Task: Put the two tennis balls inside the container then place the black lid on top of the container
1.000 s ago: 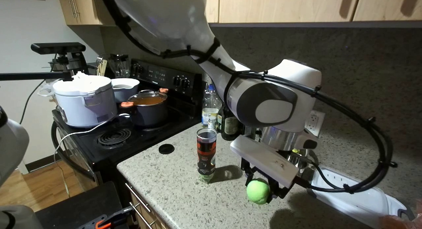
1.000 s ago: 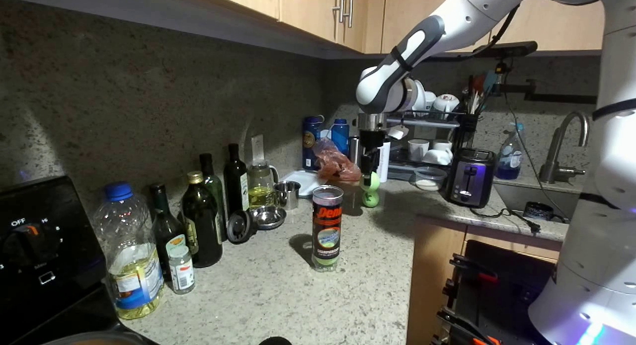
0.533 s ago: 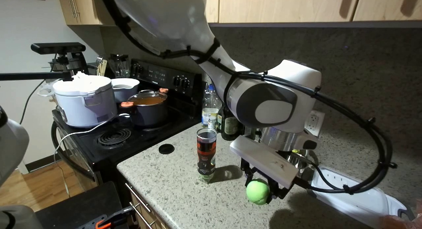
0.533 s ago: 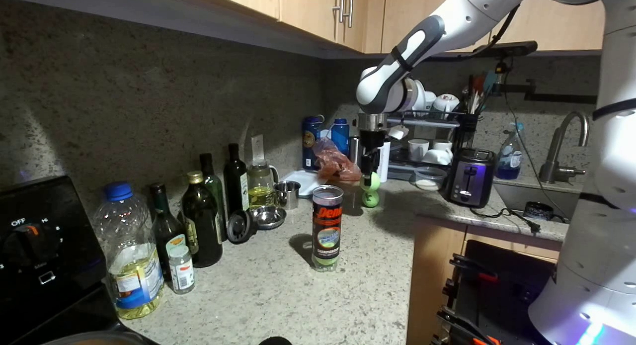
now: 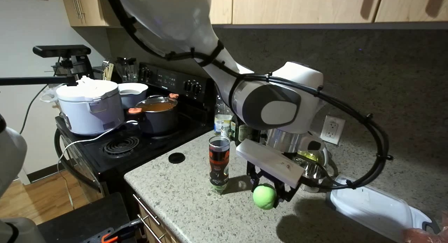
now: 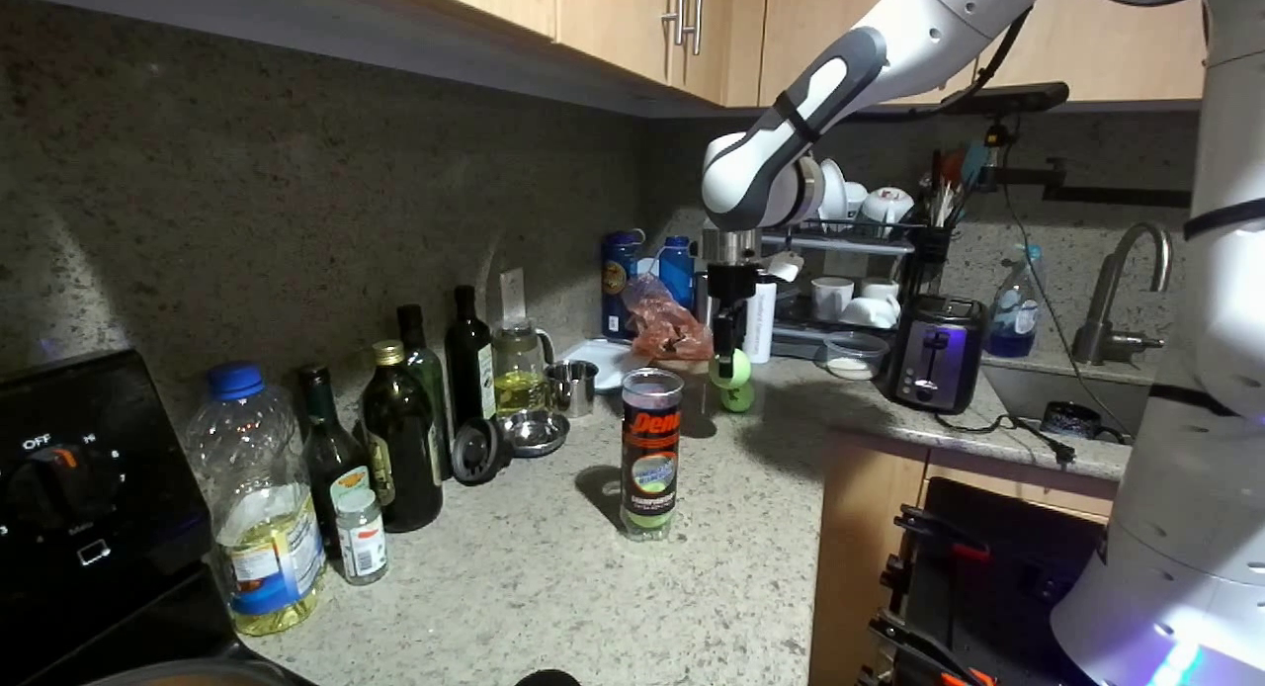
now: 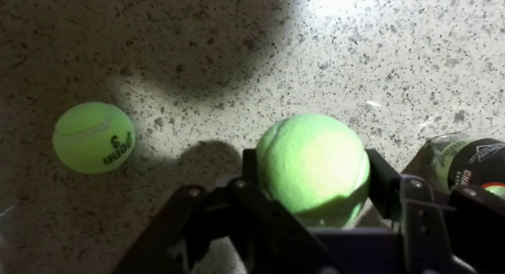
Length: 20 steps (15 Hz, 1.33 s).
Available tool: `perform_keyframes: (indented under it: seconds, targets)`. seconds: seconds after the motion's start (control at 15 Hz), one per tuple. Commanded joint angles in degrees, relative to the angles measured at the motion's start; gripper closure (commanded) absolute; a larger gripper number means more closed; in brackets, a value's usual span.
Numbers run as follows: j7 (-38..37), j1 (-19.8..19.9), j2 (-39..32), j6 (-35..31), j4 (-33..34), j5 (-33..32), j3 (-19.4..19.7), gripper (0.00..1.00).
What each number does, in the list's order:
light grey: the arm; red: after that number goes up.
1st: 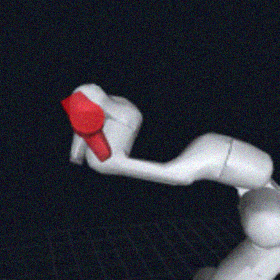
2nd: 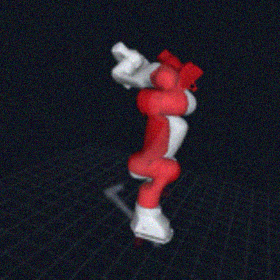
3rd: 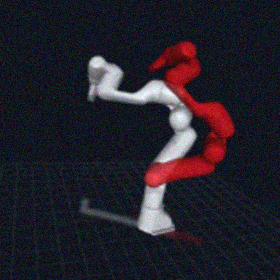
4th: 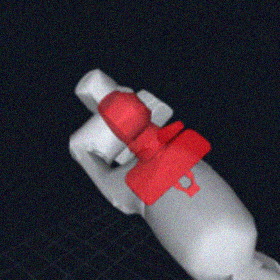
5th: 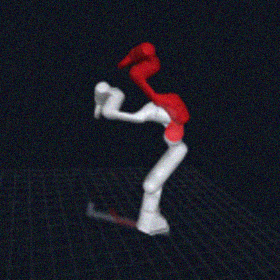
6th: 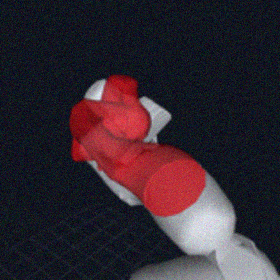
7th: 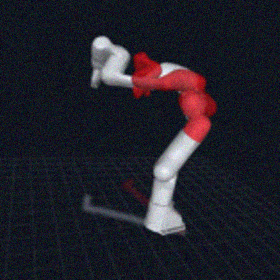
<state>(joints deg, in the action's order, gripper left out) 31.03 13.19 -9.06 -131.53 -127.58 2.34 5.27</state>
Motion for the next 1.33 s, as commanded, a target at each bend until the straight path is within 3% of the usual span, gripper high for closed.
perform_keyframes:
  seconds: [0.0,0.6,1.27]
  targets:
    - [-0.81,-1.87,6.67,-1.39,-7.25,-1.3,0.09,0.58]
    - [-3.48,-8.11,19.7,-4.44,-20.71,-5.44,-1.12,0.58]
    - [-4.86,-13.95,28.84,-3.57,-24.59,-7.28,-2.74,0.58]
